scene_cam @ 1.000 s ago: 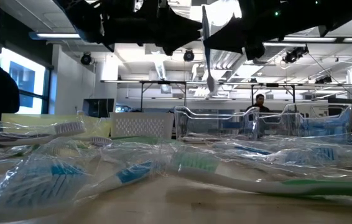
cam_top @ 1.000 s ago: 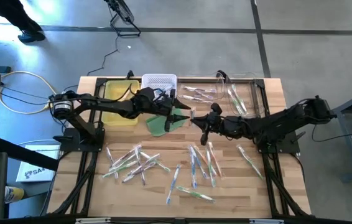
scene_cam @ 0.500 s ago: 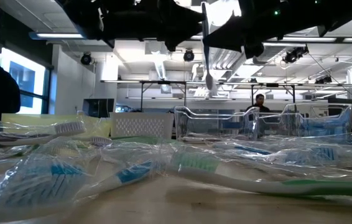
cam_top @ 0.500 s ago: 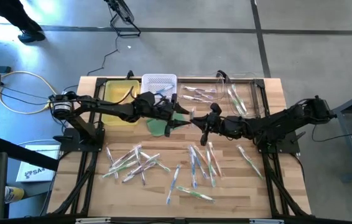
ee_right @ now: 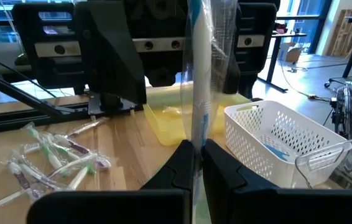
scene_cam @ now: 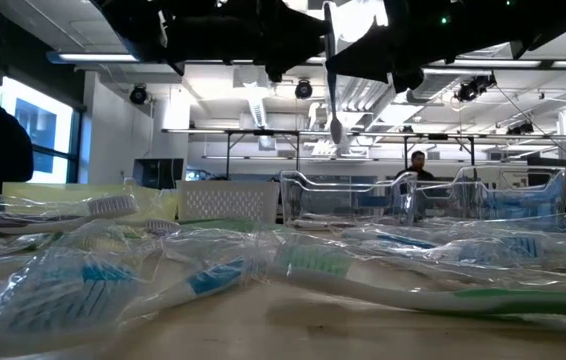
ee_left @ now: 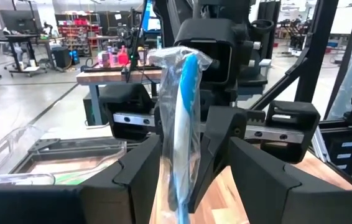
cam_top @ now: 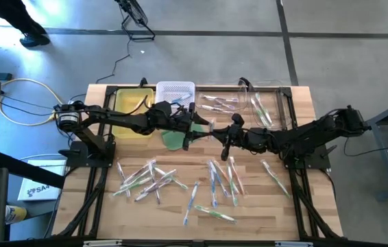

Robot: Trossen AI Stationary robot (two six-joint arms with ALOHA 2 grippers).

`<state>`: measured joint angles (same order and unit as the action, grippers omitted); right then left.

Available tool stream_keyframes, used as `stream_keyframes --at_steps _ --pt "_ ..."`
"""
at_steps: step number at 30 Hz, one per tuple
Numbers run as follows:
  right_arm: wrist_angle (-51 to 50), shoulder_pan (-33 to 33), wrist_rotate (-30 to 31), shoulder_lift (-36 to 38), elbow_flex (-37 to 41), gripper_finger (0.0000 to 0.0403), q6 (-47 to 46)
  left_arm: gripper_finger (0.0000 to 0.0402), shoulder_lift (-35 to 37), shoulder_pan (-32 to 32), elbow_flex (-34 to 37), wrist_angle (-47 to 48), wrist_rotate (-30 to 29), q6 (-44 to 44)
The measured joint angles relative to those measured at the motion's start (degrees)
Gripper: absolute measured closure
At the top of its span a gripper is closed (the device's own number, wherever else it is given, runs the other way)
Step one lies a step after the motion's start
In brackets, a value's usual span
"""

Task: Pick & Place Toothbrushes
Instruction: Put the blue toothbrush into the white bin

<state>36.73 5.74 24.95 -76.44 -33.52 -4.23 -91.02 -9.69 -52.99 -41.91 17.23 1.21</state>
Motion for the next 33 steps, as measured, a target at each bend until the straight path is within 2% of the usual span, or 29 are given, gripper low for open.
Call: stream_keyframes --at_steps 13,23,27,33 --pt "0.2 0.0 -0.1 0.0 0.0 0.0395 0.0 0.0217 -1.6 1.0 -0.1 -2.0 -0.5 -0.1" --pt "0.4 0.0 0.0 0.0 0.0 0.0395 0.0 0.0222 -1.9 1.1 -2.8 2.9 -1.6 0.7" --pt "0.4 0.0 -0.1 0.0 0.0 0.0395 0.0 0.0252 -1.9 1.1 -3.0 3.5 -1.4 1.5" --pt "0.4 0.0 -0.4 0.0 0.0 0.0395 0.0 0.0321 -1.9 1.1 -3.0 3.5 -1.4 1.5"
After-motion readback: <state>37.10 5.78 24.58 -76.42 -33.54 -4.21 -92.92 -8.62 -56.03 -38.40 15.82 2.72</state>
